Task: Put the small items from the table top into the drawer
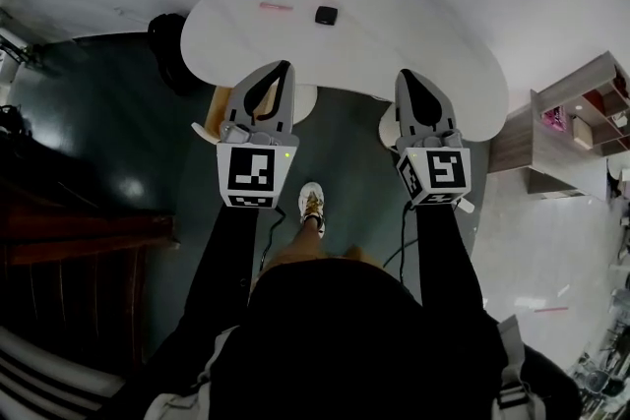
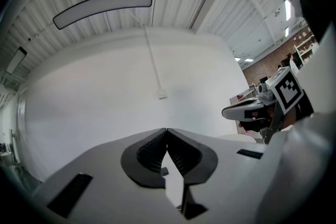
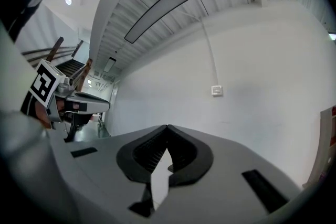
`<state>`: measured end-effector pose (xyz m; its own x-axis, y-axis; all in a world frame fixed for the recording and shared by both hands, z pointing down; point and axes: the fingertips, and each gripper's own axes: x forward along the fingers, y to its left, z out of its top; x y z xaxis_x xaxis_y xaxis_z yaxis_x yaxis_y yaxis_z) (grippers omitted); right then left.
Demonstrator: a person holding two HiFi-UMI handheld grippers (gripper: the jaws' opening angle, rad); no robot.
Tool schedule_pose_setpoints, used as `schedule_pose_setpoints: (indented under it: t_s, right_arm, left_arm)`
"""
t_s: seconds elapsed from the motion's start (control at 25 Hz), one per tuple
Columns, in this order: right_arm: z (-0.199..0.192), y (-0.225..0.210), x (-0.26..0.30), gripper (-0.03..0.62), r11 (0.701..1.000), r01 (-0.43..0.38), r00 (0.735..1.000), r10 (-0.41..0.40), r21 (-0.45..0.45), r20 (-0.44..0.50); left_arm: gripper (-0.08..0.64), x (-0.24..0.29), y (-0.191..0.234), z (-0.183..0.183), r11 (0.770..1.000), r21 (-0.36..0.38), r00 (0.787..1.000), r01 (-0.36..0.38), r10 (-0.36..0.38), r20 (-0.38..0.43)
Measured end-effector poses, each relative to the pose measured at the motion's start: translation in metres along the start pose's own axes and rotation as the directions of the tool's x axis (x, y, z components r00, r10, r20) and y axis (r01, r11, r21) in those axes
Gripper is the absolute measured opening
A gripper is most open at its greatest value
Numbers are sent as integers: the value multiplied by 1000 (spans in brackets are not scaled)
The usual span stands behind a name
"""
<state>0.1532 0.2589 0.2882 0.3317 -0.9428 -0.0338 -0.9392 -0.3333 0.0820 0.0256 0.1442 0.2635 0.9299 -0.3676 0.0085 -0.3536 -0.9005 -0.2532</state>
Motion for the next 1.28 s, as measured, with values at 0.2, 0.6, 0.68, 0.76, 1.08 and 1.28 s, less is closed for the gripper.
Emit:
schedule_pose_setpoints:
  t_s: [0.2, 0.6, 0.68, 0.76, 1.08, 1.28]
  right_arm:
    - [2, -7, 63, 26, 1000, 11, 1000, -11, 1, -5]
    - [-2, -16, 147, 26, 999, 32, 999, -32, -7, 5]
    - [-4, -19, 157, 26, 999, 40, 999, -40, -6, 1]
    - [-6, -23, 165, 26, 999, 43, 999, -43, -5, -4]
    - [-12, -48, 196, 26, 999, 31, 1000, -31, -9, -5]
    - [-18, -72, 232, 26, 1000, 1, 1000, -1, 9, -3]
  left_arm:
    - [15, 48, 45, -6, 1000, 0, 1000, 15, -15, 4]
    - [15, 119, 84, -20, 996, 4, 996, 88, -88, 19]
    - [15, 128, 86, -22, 994, 4, 994, 107, -107, 15]
    - [15, 139, 86, -25, 993, 4, 992, 122, -122, 12]
    - [15, 184, 84, -33, 989, -7, 989, 150, -150, 4]
    - [15, 220, 88, -41, 991, -9, 991, 131, -131, -16]
